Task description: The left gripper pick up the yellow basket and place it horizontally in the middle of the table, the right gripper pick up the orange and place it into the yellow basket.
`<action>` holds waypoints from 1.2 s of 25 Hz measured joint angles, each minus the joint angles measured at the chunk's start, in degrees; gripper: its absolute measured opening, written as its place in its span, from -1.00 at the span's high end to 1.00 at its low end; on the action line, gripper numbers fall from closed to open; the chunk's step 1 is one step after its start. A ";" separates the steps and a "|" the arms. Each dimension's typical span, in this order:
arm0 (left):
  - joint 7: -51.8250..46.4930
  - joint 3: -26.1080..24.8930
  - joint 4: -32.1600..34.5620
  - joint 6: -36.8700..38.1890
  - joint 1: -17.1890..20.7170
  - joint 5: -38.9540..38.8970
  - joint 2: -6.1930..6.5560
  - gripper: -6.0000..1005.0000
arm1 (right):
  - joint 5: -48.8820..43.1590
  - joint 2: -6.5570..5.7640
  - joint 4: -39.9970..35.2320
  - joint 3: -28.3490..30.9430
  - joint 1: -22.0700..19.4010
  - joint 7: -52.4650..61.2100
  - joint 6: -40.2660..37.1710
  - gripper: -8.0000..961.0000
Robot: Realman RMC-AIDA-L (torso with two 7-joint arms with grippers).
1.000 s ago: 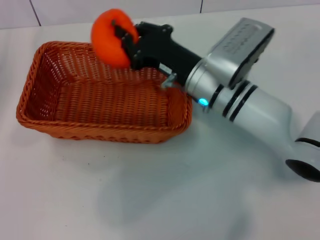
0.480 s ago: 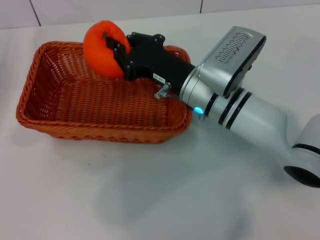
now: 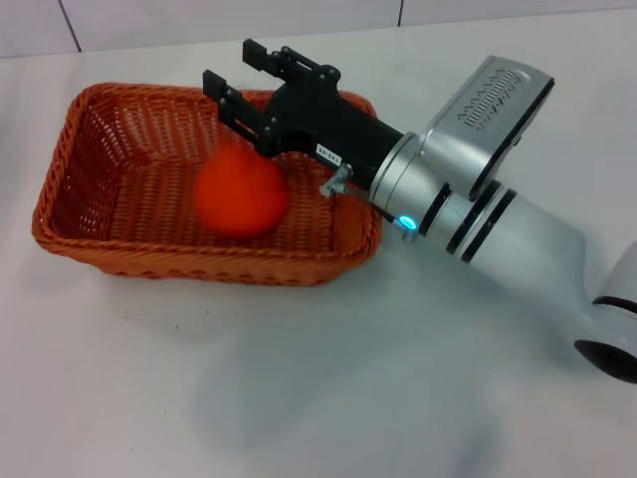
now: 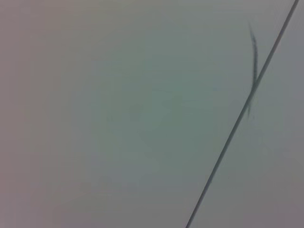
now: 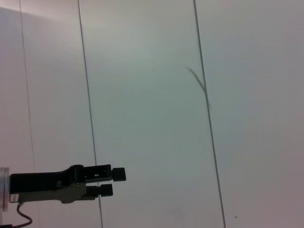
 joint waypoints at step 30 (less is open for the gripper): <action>47.18 -2.45 -17.93 1.50 4.00 -30.27 -0.11 -0.66 | 12.87 -0.37 -15.96 29.05 -10.92 -1.86 -10.30 -0.98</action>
